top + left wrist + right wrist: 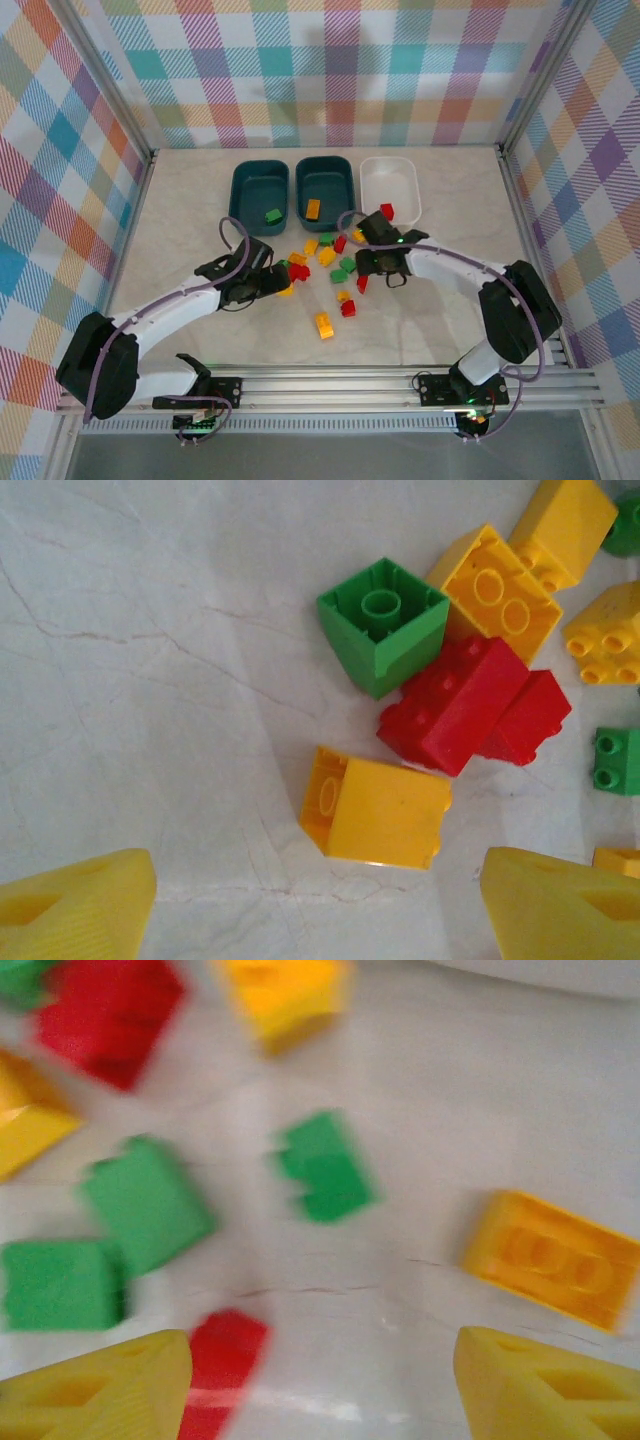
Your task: Sort the legos into containers by color
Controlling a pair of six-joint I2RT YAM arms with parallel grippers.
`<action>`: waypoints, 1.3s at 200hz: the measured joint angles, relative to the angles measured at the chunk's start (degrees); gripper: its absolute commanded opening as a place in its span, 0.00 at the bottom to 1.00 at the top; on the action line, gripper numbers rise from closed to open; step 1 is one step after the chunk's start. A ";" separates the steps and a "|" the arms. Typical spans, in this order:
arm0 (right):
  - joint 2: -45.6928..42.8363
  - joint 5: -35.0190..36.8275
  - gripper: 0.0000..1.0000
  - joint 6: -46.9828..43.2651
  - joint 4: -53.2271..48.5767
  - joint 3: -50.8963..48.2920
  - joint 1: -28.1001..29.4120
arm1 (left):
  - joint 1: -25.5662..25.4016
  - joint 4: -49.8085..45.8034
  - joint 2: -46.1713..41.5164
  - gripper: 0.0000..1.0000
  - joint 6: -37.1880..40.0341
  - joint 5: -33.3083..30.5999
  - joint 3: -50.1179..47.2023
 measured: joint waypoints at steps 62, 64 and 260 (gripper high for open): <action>-1.33 1.01 0.73 8.09 4.13 -4.44 -8.76 | -0.37 0.96 2.10 0.85 0.00 -0.02 0.00; -1.27 0.92 0.73 8.15 4.37 -4.44 -8.87 | -0.37 0.96 2.10 0.85 0.02 -0.04 0.00; 3.08 1.81 0.39 8.28 7.43 -1.95 -10.80 | -0.17 -5.20 -4.48 0.93 1.79 -7.72 0.92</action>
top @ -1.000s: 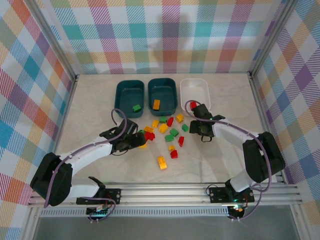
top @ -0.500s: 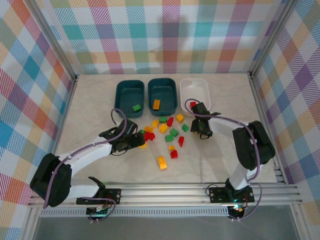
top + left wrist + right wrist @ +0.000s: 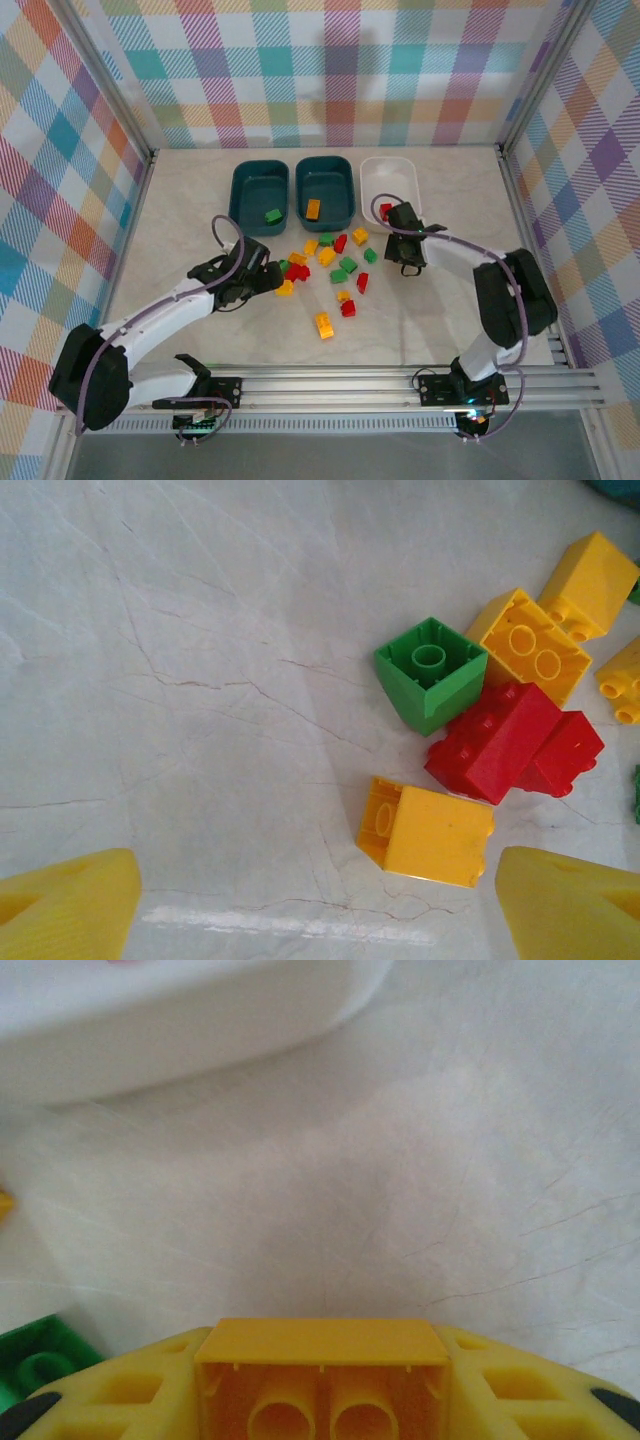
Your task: Sort the legos into containers by color
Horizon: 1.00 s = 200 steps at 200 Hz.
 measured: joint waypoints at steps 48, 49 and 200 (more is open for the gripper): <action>-3.02 -3.28 0.39 -3.17 1.25 8.44 3.76 | 4.96 -1.27 -1.75 0.94 0.07 -0.04 0.00; -2.67 -3.26 0.39 -3.32 1.40 9.05 3.96 | 5.20 -1.29 -1.75 0.94 0.04 0.09 0.00; 30.95 -10.34 0.63 -14.16 -3.28 47.93 8.98 | 19.50 0.76 -5.79 0.97 -4.00 14.82 -7.17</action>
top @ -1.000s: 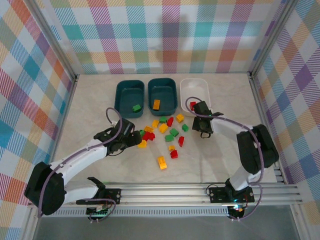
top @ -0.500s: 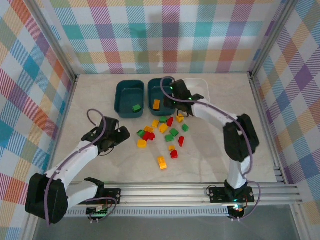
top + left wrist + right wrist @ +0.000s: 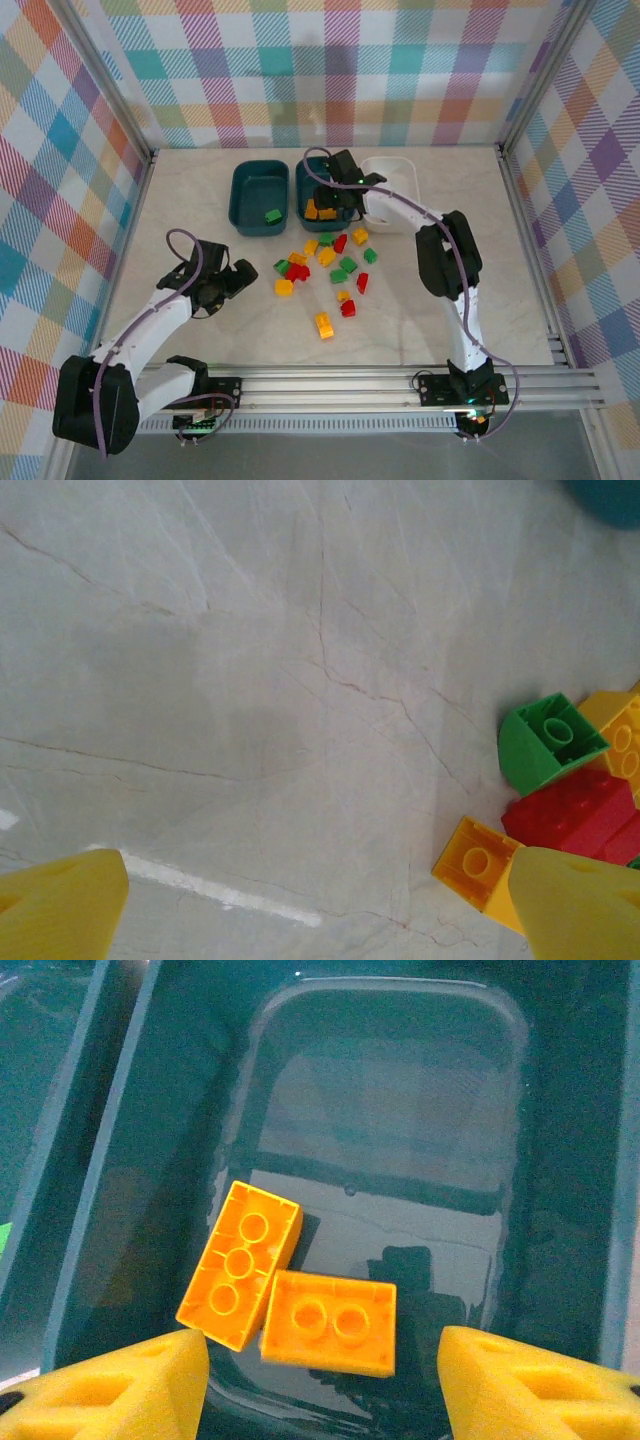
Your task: Sort the legos into containers by color
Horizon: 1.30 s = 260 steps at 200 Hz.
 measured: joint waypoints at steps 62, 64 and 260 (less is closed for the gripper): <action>-27.36 1.79 0.59 4.57 3.74 -29.55 0.22 | -3.10 4.22 2.21 0.93 0.07 4.20 0.61; -28.06 1.73 0.59 4.81 3.85 -30.51 0.26 | -3.61 4.39 2.40 0.93 0.11 4.15 0.68; -36.15 1.66 0.22 16.37 1.86 -51.74 4.24 | -20.98 5.99 8.87 0.93 0.72 -6.40 5.16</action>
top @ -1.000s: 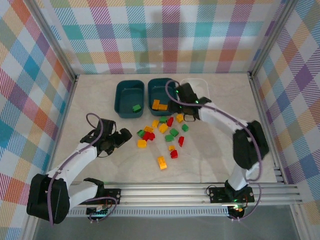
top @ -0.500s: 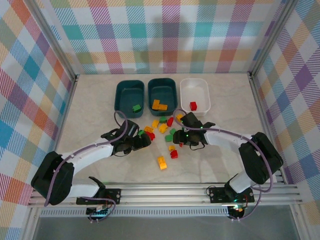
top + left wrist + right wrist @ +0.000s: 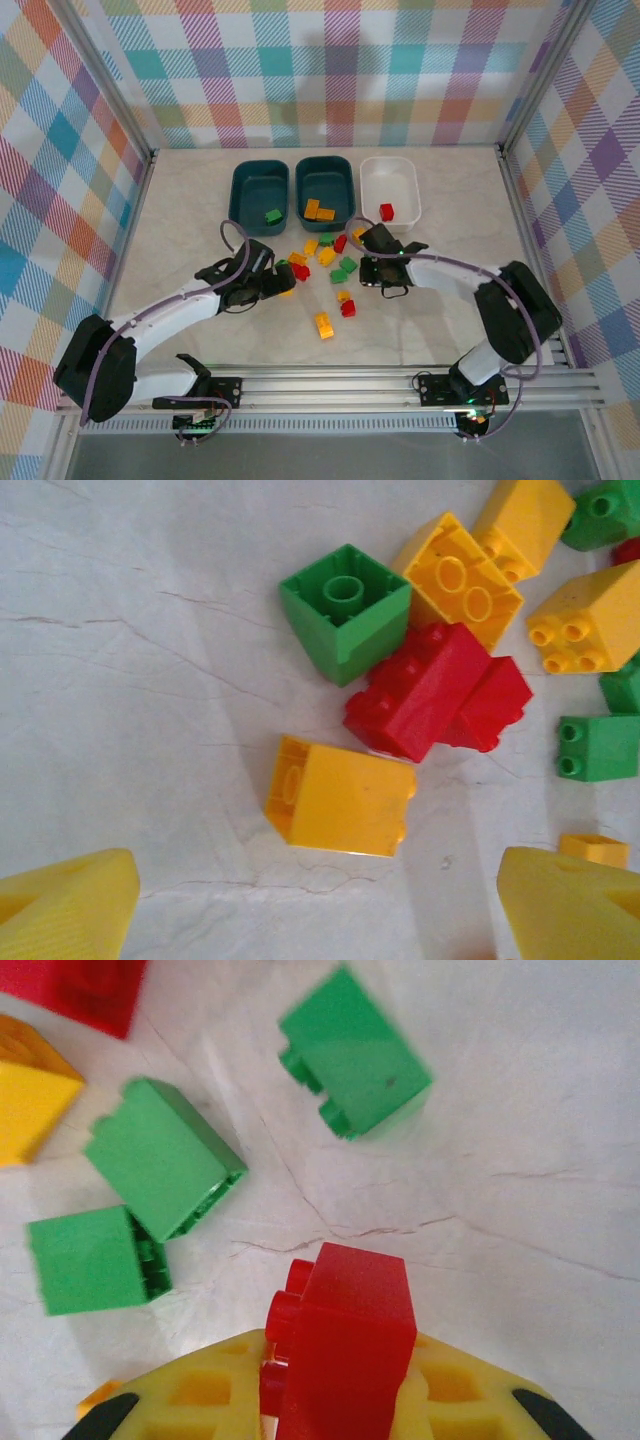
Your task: Sort the legos into containers by color
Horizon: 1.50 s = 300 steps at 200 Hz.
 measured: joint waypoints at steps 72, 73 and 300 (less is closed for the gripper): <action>10.01 6.95 0.24 -12.07 -0.63 26.43 -12.02 | 4.96 -5.31 -3.80 1.00 1.33 -6.54 3.85; 10.80 6.80 0.24 -12.24 -0.70 27.12 -12.35 | 5.14 -5.31 -3.85 1.00 1.27 -6.38 3.82; -1.03 -3.85 0.63 -11.67 2.84 3.80 -11.43 | -2.93 -7.48 15.78 0.79 8.02 -4.98 10.36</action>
